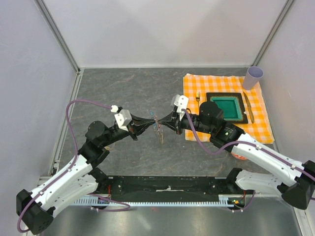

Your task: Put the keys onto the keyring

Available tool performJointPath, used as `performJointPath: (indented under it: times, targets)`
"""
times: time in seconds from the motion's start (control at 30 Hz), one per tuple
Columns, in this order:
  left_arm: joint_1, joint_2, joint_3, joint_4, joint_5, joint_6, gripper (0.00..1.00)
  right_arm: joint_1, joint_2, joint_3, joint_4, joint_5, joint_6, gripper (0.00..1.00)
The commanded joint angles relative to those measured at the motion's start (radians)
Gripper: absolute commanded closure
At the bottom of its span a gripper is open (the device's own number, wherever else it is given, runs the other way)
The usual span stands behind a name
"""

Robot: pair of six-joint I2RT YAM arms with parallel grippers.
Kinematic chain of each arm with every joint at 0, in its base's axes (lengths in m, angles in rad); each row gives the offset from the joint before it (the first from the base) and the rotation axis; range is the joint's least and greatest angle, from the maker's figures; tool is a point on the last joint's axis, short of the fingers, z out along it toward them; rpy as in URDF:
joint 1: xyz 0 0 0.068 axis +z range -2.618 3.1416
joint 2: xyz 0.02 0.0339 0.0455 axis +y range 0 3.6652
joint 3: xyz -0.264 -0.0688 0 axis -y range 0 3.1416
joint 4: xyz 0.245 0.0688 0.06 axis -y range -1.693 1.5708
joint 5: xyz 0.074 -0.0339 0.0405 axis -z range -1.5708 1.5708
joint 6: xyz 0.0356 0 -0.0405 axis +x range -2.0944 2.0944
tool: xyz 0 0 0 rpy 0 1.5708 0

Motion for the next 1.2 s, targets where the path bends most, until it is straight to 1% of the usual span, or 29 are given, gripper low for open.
performJointPath:
  times: [0.0, 0.1, 0.23, 0.3, 0.37, 0.53, 0.73, 0.8, 0.83, 1.17]
  targets:
    - [0.001, -0.036, -0.012, 0.152, -0.078, -0.033, 0.98, -0.001, -0.020, -0.017, 0.014, -0.013, 0.019, 1.00]
    - [0.001, -0.035, -0.026, 0.189, -0.077, -0.044, 0.98, -0.002, -0.020, -0.027, 0.027, -0.042, 0.056, 1.00]
    - [0.001, -0.032, -0.046, 0.246, -0.077, -0.062, 0.98, -0.002, -0.026, -0.070, 0.150, -0.077, 0.148, 0.99]
    - [0.001, -0.038, -0.047, 0.250, -0.084, -0.065, 0.98, -0.002, -0.027, -0.078, 0.149, -0.066, 0.155, 0.98]
    - [0.003, -0.044, -0.051, 0.250, -0.093, -0.061, 0.98, -0.004, -0.037, -0.086, 0.139, -0.042, 0.149, 0.92]
    - [0.001, -0.049, -0.049, 0.241, -0.086, -0.056, 0.98, -0.002, -0.058, -0.087, 0.116, 0.012, 0.123, 0.84]
    - [0.001, -0.038, -0.044, 0.240, -0.060, -0.058, 0.98, -0.002, -0.060, -0.073, 0.110, 0.017, 0.105, 0.85]
    - [0.001, -0.039, -0.041, 0.232, -0.061, -0.056, 0.98, -0.002, -0.061, -0.067, 0.109, 0.020, 0.093, 0.81]
    - [0.001, -0.039, -0.041, 0.232, -0.064, -0.056, 0.98, -0.002, -0.064, -0.067, 0.109, 0.023, 0.090, 0.77]
    - [0.001, -0.025, -0.038, 0.229, -0.063, -0.058, 0.98, -0.002, -0.061, -0.046, 0.159, -0.019, 0.096, 0.71]
